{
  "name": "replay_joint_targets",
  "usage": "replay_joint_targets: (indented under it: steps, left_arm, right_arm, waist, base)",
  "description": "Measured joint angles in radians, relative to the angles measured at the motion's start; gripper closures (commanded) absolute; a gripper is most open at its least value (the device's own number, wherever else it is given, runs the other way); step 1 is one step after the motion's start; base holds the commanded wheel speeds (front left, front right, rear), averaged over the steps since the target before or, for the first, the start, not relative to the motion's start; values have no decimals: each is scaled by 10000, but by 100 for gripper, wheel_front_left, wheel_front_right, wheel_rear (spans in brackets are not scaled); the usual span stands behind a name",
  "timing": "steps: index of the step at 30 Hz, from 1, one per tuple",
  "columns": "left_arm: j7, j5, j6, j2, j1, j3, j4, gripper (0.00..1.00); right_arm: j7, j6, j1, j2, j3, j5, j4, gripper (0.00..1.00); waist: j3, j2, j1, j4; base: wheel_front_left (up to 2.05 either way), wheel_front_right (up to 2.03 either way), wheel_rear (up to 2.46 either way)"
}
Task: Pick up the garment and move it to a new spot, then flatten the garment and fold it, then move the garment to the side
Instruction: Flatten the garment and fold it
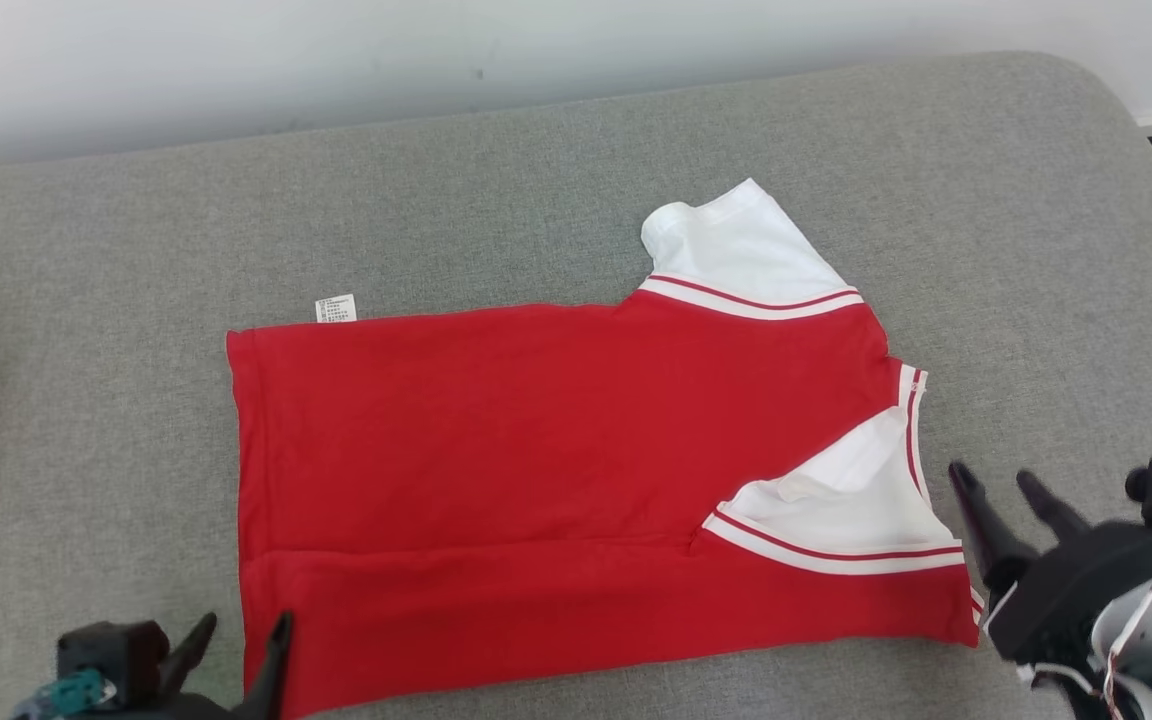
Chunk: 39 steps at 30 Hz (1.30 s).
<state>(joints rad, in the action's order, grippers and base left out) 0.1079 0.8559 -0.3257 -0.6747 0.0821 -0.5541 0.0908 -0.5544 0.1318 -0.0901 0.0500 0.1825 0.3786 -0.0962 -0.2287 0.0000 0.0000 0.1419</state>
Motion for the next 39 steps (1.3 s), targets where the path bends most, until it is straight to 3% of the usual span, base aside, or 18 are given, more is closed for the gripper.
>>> replay_joint_targets:
  steps: [5, 9, 15, 22, 30, 39]
  left_arm:
    - [58, 125, 94, -349, 329, 420, 309, 0]
    - [433, 205, 362, -514, 1509, 744, 349, 0]
    - [1933, 1434, 1406, -359, 3725, 1043, -558, 0]
    - [3975, 2366, 2297, -629, 6052, 1126, -1818, 0]
    - [5731, 2504, 2460, -1241, 7452, 968, -2339, 0]
    - [6531, 2017, 2393, -1770, 8031, 612, -2462, 0]
  right_arm:
    - [-817, 0, -1021, 4, 2, -731, -430, 0]
    - [-1893, 0, -2580, -4, -265, -1191, -48, 0]
    - [-3051, 0, -5162, 27, -579, -1547, 1720, 0]
    - [-3124, 0, -7410, 19, -869, -1977, 3638, 0]
    - [-2897, 0, -9012, 10, -1302, -2359, 4936, 0]
    - [-2380, 0, -9941, 12, -1419, -2408, 5827, 0]
  waist:
    - [-96, 0, 0, -35]
    - [-343, 0, 0, -59]
    - [-920, 1, 1, -74]
    - [-1683, 1, 2, -2]
    - [-2536, 1, 3, 242]
    - [-3239, 1, 2, 505]
  base:
    - [0, 0, 0]
    - [0, 0, 0]
    - [0, 0, 0]
    - [0, 0, 0]
    - [0, 0, 0]
    - [0, 0, 0]
